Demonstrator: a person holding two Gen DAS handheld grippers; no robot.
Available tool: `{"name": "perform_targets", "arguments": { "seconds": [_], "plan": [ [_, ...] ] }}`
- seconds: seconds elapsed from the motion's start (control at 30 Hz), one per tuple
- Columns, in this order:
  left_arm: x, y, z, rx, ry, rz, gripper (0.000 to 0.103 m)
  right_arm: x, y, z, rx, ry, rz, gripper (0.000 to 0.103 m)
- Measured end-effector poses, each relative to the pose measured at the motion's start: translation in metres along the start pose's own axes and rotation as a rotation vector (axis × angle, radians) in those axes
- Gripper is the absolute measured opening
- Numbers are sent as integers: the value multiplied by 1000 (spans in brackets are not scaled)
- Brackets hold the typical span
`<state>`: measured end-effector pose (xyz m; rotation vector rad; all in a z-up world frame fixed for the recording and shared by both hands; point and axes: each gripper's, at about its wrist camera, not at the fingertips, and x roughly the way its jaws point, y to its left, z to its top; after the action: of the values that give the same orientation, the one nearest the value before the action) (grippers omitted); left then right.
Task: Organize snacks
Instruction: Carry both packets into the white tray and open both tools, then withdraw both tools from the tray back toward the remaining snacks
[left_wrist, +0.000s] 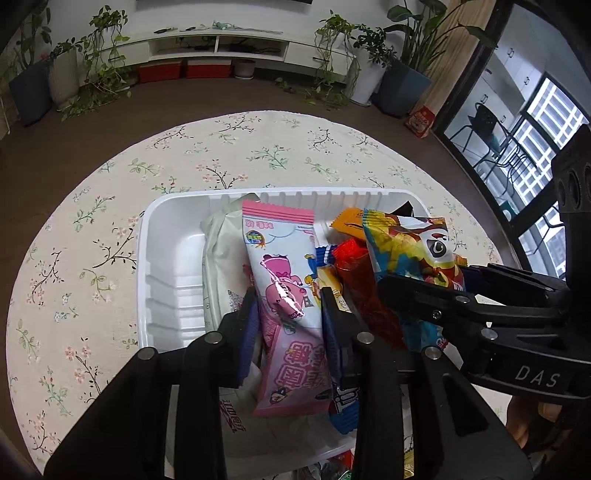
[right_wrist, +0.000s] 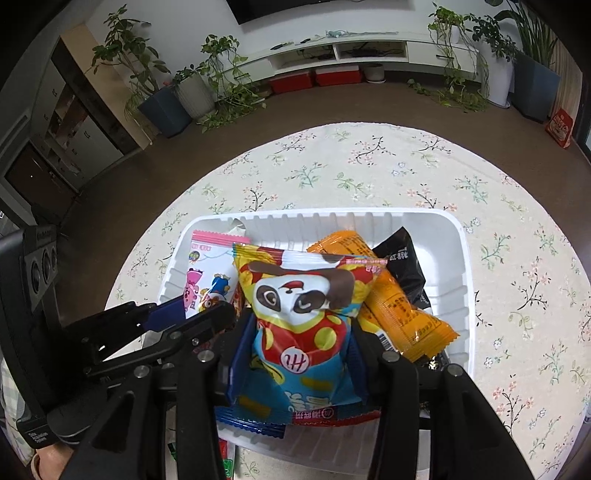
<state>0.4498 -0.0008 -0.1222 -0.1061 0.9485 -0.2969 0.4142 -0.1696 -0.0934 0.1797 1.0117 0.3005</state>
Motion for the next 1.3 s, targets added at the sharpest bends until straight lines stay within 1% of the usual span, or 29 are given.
{"name": "perform_targets", "arguments": {
  "seconds": [0.07, 0.13, 0.23, 0.37, 0.47, 0.5, 0.53, 0.57, 0.63, 0.67, 0.7, 0.8, 0.9, 0.97, 1.0, 1.07, 1.1, 1.17, 1.23, 1.3],
  "plan": [
    [-3, 1, -1, -5, -7, 4, 38, 0, -1, 0, 3, -1, -4, 50],
    [-7, 1, -2, -10, -15, 10, 46, 1, -1, 0, 5, 1, -5, 50],
    [-9, 0, -3, -11, -20, 9, 47, 1, -3, 2, 9, 2, -11, 50],
    [-18, 4, -6, -30, -34, 1, 50, -2, -5, 3, 26, -5, -7, 56],
    [-22, 6, -6, -43, -44, -5, 55, -5, -7, 4, 39, -12, -6, 57],
    [-24, 7, -6, -50, -48, -9, 58, -6, -7, 5, 44, -16, -4, 57],
    [-29, 9, -7, -56, -52, -11, 63, -8, -8, 5, 48, -21, -3, 57],
    [-32, 10, -8, -66, -58, -6, 66, -12, -9, 5, 55, -29, -2, 58],
    [-37, 11, -10, -76, -64, -16, 76, -17, -12, 4, 77, -41, 8, 69],
    [-40, 11, -11, -78, -66, -20, 77, -22, -14, 4, 93, -53, 16, 76],
    [-43, 10, -12, -75, -69, -16, 78, -28, -16, 4, 106, -71, 25, 78],
    [-51, 6, -15, -67, -84, -15, 80, -45, -18, 3, 118, -104, 45, 78],
    [-64, 0, -18, -58, -104, -19, 89, -62, -19, -3, 104, -128, 58, 79],
    [-76, -3, -23, -42, -114, -14, 90, -77, -20, -12, 93, -153, 63, 79],
    [-81, -5, -26, -36, -118, -11, 91, -84, -22, -16, 90, -166, 66, 81],
    [-93, -8, -36, -22, -125, -5, 97, -99, -25, -28, 86, -197, 67, 86],
    [-98, -9, -41, -16, -131, -1, 102, -107, -27, -36, 79, -214, 65, 88],
    [-109, -12, -55, -3, -136, 24, 102, -117, -30, -53, 72, -227, 58, 89],
    [-118, -14, -71, 9, -130, 47, 102, -125, -35, -74, 76, -222, 69, 89],
    [-129, -17, -92, 21, -124, 68, 102, -135, -38, -97, 78, -224, 61, 89]
  ]
}}
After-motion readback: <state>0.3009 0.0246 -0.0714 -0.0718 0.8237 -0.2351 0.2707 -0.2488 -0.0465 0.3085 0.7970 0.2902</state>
